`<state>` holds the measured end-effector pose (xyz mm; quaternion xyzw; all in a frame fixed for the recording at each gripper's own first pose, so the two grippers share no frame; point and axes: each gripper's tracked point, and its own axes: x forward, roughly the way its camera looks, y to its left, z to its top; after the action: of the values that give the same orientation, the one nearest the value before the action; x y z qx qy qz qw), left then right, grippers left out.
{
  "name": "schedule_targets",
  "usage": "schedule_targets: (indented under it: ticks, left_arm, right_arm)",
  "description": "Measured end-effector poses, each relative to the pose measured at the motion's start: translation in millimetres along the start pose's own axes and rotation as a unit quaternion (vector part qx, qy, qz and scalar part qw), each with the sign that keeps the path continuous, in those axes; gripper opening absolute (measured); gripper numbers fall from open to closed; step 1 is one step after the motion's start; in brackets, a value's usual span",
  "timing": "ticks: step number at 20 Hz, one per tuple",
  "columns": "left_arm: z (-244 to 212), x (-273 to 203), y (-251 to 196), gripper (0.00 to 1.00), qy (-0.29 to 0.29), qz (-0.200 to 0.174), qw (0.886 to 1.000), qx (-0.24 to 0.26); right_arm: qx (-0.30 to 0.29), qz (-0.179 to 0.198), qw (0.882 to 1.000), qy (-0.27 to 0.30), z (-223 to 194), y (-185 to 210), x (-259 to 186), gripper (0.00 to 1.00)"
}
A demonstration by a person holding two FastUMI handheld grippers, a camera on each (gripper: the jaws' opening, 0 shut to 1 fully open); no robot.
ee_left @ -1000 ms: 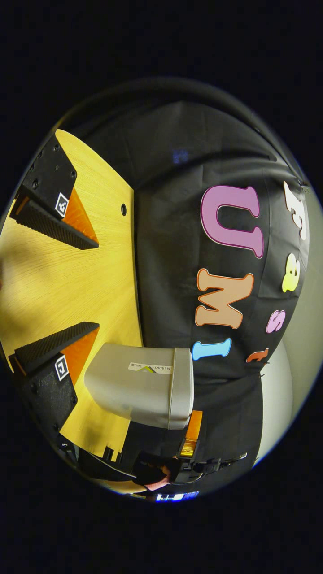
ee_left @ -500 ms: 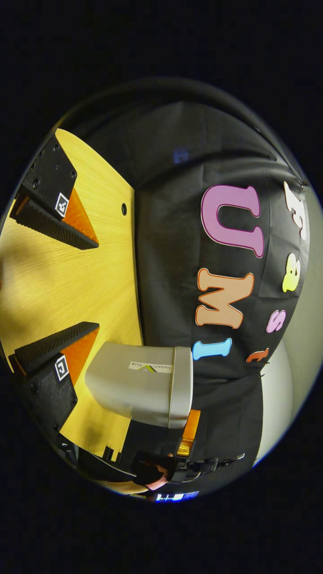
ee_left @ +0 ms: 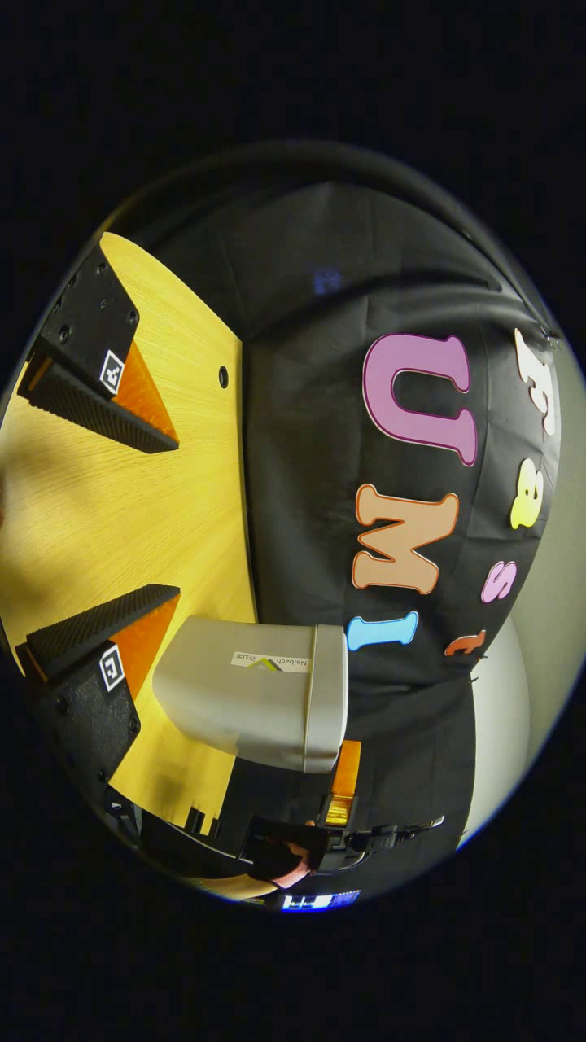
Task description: Press the lid of the desktop garbage bin to open it, pick up the crumpled paper on the desktop and throw it into the bin, then pick up the pop can on the desktop and drop it into the bin, and finally close the garbage bin lid.
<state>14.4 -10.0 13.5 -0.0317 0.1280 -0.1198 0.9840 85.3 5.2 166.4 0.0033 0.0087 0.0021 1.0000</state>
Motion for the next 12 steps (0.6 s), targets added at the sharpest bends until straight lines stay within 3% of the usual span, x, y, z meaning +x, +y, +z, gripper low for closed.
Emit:
schedule_targets:
  ticks: [6, 12]
  left_arm:
    - [1, 0, 1, 0.95, 0.0, 0.002, 1.0, 0.0]
    - [3, -1, -1, 0.95, -0.003, 0.002, 1.0, 0.002]
  right_arm:
    - [-0.02, -0.013, 1.0, -0.02, 8, 1, -14, 0.96]
    - [-0.046, -0.019, 0.997, -0.051, 22, 24, -57, 0.96]
